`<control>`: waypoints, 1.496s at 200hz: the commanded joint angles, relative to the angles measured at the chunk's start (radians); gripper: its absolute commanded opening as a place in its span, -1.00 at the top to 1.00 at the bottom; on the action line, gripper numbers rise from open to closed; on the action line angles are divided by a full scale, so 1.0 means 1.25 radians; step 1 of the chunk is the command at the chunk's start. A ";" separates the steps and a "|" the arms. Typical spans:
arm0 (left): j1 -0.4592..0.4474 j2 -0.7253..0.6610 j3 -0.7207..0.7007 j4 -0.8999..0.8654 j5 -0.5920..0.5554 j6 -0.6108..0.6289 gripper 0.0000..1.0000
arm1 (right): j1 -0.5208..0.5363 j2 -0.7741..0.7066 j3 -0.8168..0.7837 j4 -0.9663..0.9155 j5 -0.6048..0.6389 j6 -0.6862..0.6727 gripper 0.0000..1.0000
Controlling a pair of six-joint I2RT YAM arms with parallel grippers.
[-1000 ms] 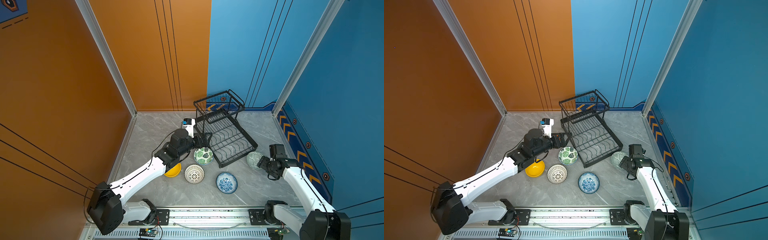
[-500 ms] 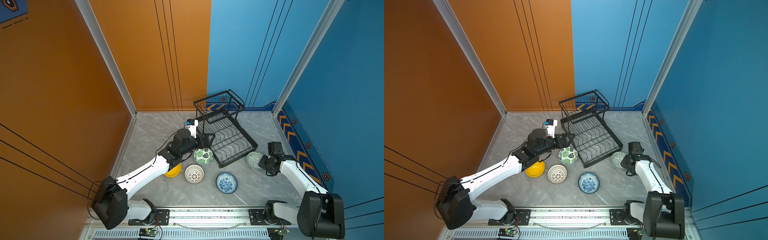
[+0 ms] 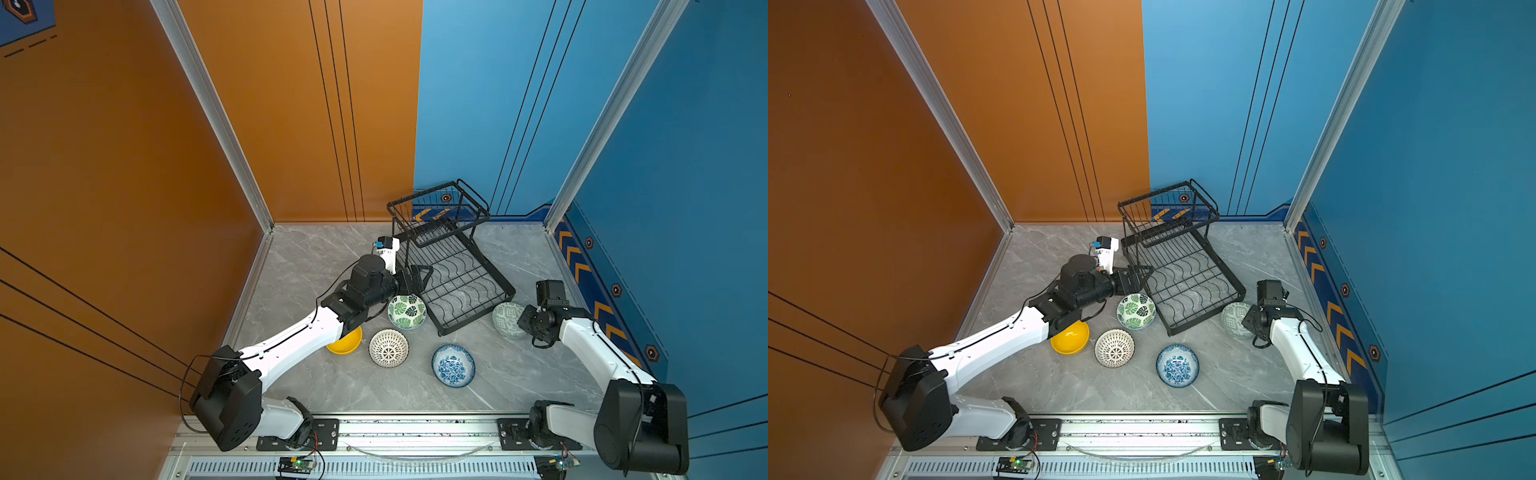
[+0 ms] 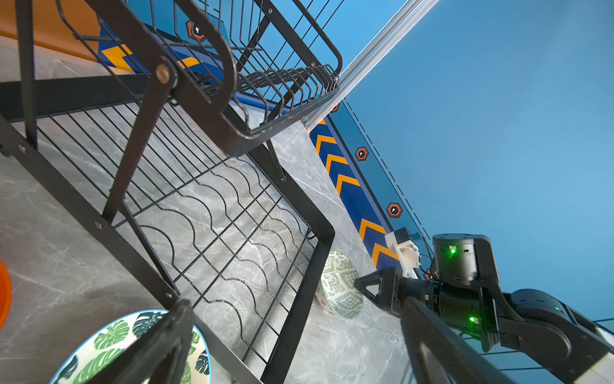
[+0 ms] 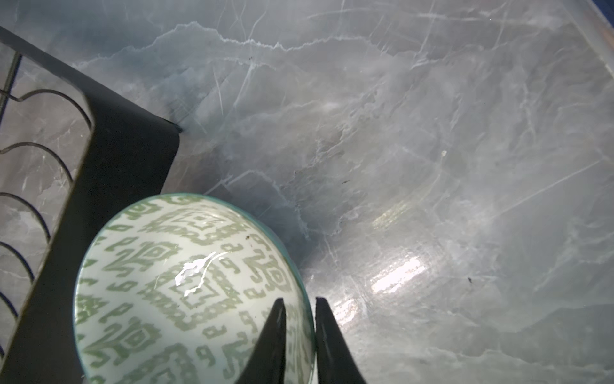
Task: Load bowls into a dish rack
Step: Pick up the bowl from the middle-right of the table.
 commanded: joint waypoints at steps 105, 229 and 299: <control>-0.032 0.037 0.039 -0.008 0.079 0.026 -0.96 | -0.015 0.045 -0.015 0.065 -0.010 -0.013 0.57; -0.042 0.050 0.058 -0.008 0.093 0.027 -0.96 | -0.006 -0.040 0.017 0.010 0.068 -0.022 1.00; -0.030 0.043 0.073 -0.020 0.089 0.023 -0.96 | 0.162 -0.150 0.166 -0.170 0.412 -0.138 1.00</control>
